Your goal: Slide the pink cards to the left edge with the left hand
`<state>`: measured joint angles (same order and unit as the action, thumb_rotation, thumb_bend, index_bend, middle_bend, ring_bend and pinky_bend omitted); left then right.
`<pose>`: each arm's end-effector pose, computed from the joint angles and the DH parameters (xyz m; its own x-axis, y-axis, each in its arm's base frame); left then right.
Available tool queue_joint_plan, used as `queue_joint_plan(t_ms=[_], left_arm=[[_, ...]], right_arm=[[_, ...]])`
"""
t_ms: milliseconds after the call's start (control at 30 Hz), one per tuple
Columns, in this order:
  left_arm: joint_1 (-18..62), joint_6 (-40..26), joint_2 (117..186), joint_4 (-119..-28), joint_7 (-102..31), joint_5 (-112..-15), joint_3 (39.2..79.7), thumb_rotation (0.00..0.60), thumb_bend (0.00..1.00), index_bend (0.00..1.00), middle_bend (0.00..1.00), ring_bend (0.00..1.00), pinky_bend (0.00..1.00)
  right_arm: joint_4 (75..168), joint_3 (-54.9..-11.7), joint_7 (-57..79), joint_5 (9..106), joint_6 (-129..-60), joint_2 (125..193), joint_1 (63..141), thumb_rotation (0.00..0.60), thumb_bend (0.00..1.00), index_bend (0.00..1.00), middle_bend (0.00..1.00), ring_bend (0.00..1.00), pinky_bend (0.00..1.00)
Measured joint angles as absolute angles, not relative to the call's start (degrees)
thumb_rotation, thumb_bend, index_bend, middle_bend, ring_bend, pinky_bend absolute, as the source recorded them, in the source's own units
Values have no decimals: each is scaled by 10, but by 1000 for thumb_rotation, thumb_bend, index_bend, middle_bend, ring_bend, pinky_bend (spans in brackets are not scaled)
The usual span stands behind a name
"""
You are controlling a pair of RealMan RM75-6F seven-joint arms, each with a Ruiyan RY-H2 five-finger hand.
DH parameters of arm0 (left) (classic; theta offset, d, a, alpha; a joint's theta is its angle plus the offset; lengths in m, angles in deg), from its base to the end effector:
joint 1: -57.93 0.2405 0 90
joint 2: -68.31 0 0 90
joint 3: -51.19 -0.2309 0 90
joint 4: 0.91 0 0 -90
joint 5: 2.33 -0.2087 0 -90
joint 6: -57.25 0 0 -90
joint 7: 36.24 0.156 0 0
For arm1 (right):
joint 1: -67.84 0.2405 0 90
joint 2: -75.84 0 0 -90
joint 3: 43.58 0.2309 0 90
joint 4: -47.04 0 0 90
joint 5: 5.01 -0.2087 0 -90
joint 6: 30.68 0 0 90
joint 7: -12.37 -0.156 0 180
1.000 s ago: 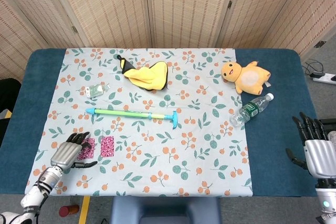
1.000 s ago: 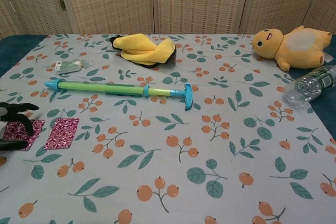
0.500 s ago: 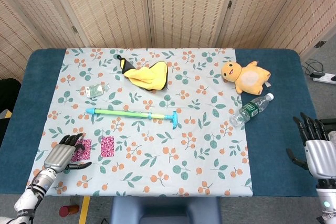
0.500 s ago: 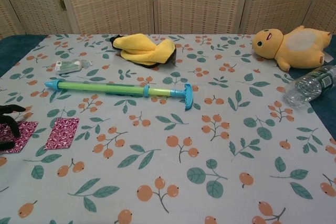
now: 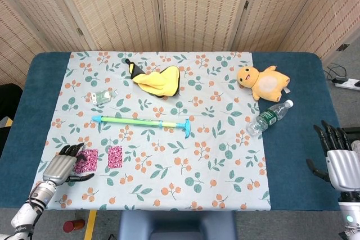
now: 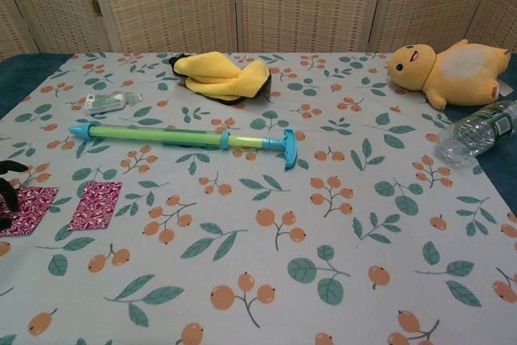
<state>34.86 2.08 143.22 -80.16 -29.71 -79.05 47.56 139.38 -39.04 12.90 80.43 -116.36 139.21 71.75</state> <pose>-0.3090 0.2471 0.0383 0.5477 0.4495 0.7056 0.8309 -0.1938 -0.5215 -0.2901 -0.1923 0.1597 0.4132 0.0315 0.9101 -0.9106 0.0140 0.4130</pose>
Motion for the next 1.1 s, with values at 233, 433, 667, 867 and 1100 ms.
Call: queue_joint_plan(t_ms=[233, 433, 667, 867, 1100], left_arm=[[356, 18, 1426, -800, -298, -787, 474, 123, 122, 345, 0, 0, 0], [361, 23, 1419, -793, -299, -776, 474, 121, 122, 344, 0, 0, 0], [367, 4, 1410, -806, -300, -777, 481, 121, 122, 342, 0, 0, 0], [358, 5, 1419, -824, -286, -796, 483, 126, 122, 339, 0, 0, 0], [347, 19, 1434, -831, -263, -794, 486, 124, 122, 339, 0, 0, 0]], right_arm=[[1396, -391, 131, 805, -1163, 1392, 718, 600, 329, 1, 2, 3, 0], [1396, -392, 130, 807, -1166, 1392, 716, 600, 329, 1, 2, 2, 0], [1394, -393, 127, 809, -1168, 1393, 715, 600, 329, 1, 2, 2, 0], [1390, -393, 123, 807, -1168, 1393, 714, 600, 329, 1, 2, 2, 0], [1388, -393, 120, 805, -1167, 1393, 713, 600, 329, 1, 2, 2, 0]])
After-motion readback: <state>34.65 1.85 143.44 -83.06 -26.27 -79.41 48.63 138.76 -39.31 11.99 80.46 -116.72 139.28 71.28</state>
